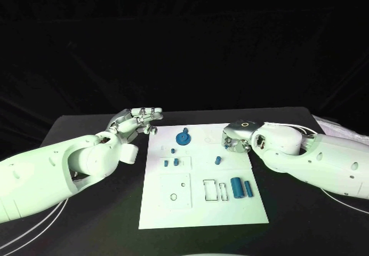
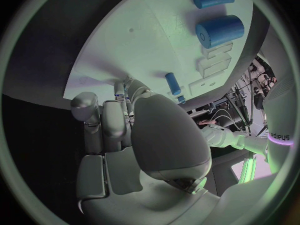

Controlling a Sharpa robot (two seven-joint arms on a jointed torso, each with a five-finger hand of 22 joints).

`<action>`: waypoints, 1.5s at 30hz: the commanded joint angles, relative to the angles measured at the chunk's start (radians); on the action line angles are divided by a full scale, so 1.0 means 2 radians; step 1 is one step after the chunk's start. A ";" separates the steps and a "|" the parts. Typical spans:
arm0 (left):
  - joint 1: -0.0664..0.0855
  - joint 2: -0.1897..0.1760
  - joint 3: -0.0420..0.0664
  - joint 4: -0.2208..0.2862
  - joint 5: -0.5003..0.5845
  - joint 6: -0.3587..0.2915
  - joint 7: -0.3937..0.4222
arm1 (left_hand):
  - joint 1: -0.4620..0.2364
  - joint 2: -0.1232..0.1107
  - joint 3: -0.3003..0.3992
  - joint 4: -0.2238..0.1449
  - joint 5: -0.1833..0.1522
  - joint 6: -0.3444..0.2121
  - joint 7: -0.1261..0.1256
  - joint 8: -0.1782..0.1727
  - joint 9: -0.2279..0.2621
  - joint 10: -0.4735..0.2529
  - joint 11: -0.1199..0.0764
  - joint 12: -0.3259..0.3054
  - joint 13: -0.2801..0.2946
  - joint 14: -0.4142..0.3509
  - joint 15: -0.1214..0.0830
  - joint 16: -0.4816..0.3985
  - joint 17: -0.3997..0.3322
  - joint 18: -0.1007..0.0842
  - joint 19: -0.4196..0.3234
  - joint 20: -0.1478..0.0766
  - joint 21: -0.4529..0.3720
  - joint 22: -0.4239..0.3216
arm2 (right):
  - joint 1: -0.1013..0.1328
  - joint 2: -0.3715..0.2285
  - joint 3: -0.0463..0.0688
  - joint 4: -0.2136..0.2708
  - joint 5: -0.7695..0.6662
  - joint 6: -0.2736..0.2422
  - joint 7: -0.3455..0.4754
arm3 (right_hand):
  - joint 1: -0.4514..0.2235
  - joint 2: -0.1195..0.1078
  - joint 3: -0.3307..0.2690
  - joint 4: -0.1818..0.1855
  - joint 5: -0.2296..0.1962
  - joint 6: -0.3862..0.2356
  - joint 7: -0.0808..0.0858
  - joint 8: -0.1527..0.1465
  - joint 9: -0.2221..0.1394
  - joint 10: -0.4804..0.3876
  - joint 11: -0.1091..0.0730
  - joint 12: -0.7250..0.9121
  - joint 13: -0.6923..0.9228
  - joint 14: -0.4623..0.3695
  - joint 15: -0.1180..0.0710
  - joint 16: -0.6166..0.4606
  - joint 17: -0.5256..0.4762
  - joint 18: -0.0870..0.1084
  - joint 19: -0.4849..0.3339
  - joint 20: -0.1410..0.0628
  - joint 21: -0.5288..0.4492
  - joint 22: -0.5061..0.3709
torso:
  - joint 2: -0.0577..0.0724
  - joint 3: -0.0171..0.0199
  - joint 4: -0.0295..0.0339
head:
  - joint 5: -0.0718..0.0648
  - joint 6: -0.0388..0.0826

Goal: Assemble the parts on the task board

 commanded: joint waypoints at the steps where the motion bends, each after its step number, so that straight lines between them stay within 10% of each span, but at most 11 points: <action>1: 0.000 0.000 0.000 0.001 0.004 0.000 0.005 | 0.000 0.002 -0.003 -0.001 0.003 0.002 -0.001 0.002 0.000 0.001 -0.001 0.004 0.001 -0.002 -0.001 -0.002 -0.001 0.008 -0.002 0.000 -0.003 -0.001 | -0.004 0.002 -0.001 -0.003 -0.001 0.020 0.006 | -0.002 0.002 0.003 0.001 -0.002 0.003 -0.001 0.003 0.001 0.003 0.000 -0.003 0.000 0.011 -0.003 0.000 0.001 0.005 0.004 -0.001 0.003 0.001 | 0.000 0.0001 -0.0001 | 0.000 -0.001; 30: 0.000 0.003 0.000 -0.011 0.004 0.003 0.001 | 0.005 0.004 -0.006 -0.006 0.003 0.000 -0.001 0.002 0.000 -0.002 -0.001 0.006 0.001 0.000 -0.001 0.002 0.002 0.007 0.002 -0.001 -0.002 -0.001 | 0.014 -0.034 0.006 0.050 0.046 -0.059 -0.010 | -0.008 0.007 0.035 -0.010 -0.021 0.018 0.002 0.005 0.004 0.023 0.002 -0.010 -0.002 0.015 -0.003 0.012 0.016 -0.001 0.024 0.001 0.023 0.031 | 0.000 0.0003 -0.0004 | -0.002 0.001; 45: 0.000 0.006 0.000 -0.010 0.004 0.005 0.000 | 0.005 0.004 -0.007 -0.006 0.003 -0.001 0.000 0.002 0.000 -0.003 0.000 0.007 0.001 0.001 -0.001 0.002 0.001 0.007 0.002 -0.001 -0.004 -0.002 | 0.001 -0.009 0.006 0.133 0.068 -0.069 0.008 | -0.010 0.005 0.042 -0.013 -0.020 0.018 0.005 0.003 0.004 0.024 0.004 -0.014 -0.002 0.015 -0.002 0.015 0.018 -0.001 0.026 0.002 0.026 0.034 | 0.000 -0.0008 0.0008 | 0.014 -0.005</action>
